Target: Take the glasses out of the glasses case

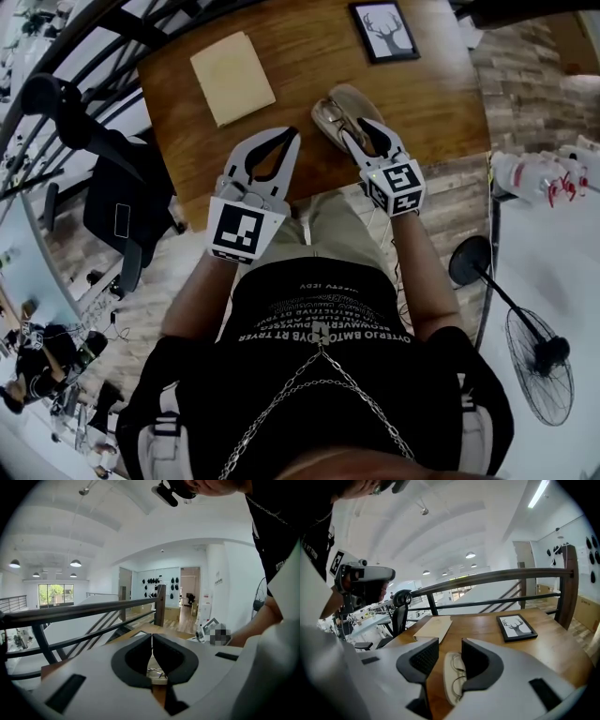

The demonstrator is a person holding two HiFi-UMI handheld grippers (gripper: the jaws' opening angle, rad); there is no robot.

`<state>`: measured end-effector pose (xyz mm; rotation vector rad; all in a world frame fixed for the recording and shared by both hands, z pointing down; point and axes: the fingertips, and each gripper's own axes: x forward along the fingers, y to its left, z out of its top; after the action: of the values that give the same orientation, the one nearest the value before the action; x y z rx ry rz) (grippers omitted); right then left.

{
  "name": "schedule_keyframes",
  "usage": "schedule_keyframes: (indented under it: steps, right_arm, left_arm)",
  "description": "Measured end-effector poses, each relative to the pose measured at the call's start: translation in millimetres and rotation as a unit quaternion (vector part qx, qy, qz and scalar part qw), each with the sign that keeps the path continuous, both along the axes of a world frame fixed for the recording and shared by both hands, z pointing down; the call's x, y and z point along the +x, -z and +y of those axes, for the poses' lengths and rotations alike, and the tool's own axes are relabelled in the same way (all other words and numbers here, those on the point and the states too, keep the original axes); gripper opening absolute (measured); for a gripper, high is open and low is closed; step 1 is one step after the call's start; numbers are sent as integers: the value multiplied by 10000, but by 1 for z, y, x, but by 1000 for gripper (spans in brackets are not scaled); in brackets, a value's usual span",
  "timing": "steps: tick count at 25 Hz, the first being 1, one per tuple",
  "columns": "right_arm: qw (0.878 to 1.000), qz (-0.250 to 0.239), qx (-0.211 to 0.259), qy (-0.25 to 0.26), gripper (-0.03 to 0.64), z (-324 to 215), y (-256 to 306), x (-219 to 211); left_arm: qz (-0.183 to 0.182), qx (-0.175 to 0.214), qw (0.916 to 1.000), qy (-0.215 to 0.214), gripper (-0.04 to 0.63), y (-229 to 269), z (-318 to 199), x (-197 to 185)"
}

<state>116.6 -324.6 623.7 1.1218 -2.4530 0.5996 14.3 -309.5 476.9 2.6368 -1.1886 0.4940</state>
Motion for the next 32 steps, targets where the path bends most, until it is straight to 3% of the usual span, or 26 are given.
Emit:
schedule_keyframes:
  steps: [32]
  right_arm:
    - [9903,969,-985,103,118,-29,-128,9]
  left_arm:
    - [-4,-106,9997,227,29,-8,14,-18]
